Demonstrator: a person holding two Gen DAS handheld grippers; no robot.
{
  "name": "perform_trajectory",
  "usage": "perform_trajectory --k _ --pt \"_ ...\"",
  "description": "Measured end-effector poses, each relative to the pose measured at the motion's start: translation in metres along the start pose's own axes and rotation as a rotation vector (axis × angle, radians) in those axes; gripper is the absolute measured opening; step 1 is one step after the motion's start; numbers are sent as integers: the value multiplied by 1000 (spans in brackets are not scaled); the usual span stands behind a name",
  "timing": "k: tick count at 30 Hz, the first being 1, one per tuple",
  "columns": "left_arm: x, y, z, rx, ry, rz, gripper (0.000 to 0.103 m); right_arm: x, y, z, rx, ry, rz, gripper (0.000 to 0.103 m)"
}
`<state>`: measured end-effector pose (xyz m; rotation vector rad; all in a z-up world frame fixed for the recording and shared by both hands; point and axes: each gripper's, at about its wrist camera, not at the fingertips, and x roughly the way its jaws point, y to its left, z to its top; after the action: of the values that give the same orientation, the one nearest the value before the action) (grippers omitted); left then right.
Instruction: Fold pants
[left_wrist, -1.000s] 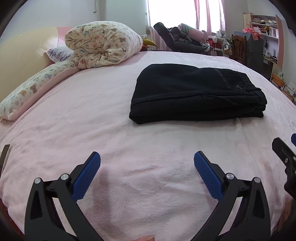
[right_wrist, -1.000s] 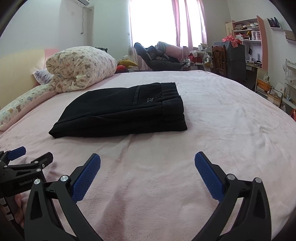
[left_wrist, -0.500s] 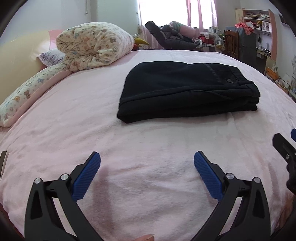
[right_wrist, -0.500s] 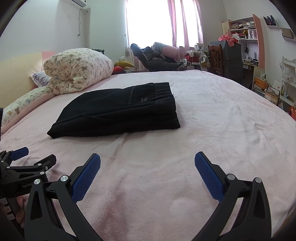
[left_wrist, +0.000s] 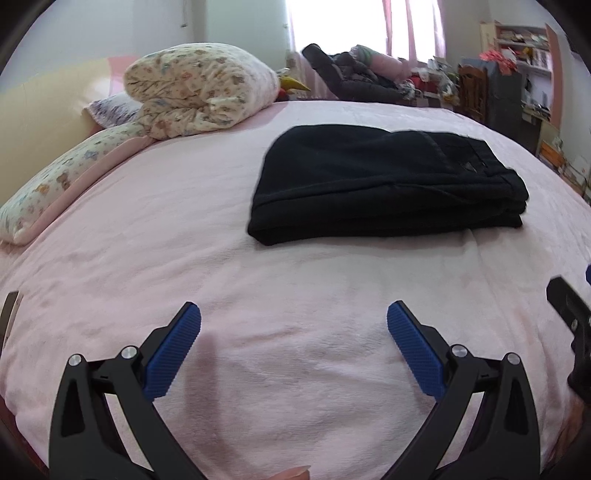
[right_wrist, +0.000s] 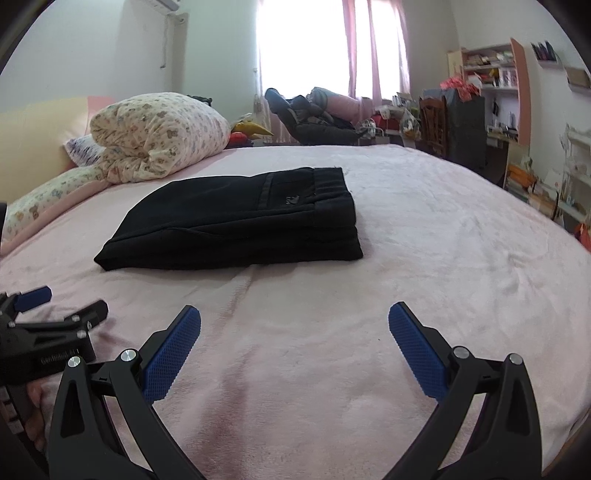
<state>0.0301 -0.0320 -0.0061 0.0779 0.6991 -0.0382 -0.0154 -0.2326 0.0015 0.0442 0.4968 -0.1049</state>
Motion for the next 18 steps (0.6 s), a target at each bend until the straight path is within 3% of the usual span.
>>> perform_trajectory --k 18 --pt "1 -5 -1 25 7 -10 101 3 -5 0 17 14 2 102"
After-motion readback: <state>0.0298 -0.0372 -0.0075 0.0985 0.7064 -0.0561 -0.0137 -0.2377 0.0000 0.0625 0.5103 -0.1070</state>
